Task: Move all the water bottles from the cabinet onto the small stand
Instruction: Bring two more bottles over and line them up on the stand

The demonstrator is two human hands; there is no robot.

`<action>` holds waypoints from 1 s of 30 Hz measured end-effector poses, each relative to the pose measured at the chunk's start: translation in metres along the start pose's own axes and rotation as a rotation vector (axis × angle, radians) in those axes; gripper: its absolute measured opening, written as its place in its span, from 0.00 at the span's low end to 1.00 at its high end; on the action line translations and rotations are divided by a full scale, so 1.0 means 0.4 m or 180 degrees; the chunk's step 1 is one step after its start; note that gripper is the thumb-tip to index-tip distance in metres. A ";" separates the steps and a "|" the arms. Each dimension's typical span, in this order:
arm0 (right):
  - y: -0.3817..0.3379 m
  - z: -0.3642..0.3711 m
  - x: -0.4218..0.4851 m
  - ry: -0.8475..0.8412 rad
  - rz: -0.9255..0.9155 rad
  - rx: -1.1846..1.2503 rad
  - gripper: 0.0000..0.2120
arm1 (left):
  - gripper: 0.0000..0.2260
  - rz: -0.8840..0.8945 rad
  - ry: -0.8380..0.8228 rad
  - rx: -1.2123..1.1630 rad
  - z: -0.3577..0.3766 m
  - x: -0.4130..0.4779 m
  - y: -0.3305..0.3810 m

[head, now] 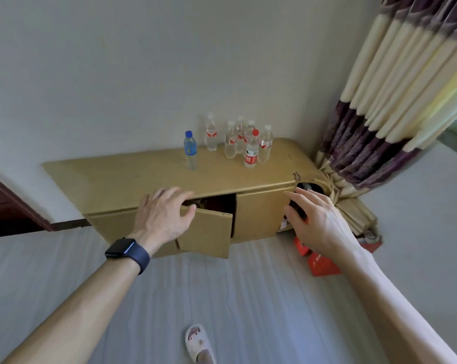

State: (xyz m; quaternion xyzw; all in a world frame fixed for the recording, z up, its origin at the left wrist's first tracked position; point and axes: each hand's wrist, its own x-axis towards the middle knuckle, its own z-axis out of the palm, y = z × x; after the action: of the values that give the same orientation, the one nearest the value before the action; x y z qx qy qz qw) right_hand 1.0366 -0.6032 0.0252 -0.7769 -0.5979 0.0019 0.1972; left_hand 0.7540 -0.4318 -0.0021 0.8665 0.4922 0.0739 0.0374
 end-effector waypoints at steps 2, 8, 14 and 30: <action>0.026 0.033 0.098 -0.0063 0.0072 0.0036 0.17 | 0.22 0.0007 -0.0045 -0.0008 0.026 0.104 -0.015; 0.101 0.130 0.385 -0.0412 0.0432 0.0013 0.20 | 0.21 0.0134 -0.0230 -0.0116 0.090 0.435 -0.054; 0.151 0.189 0.666 -0.0611 0.0714 0.0030 0.21 | 0.21 0.0301 -0.0381 -0.0167 0.113 0.765 -0.065; 0.513 0.504 1.352 -0.1158 0.1492 0.0370 0.28 | 0.29 -0.0109 -0.1334 -0.0229 0.380 1.441 0.064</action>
State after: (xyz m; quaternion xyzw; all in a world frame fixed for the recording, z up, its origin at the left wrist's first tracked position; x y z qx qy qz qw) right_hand 1.3330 -0.0816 -0.0981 -0.8681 -0.4267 0.2206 0.1252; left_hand 1.0917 0.0513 -0.0961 0.8525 0.4854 -0.0910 0.1711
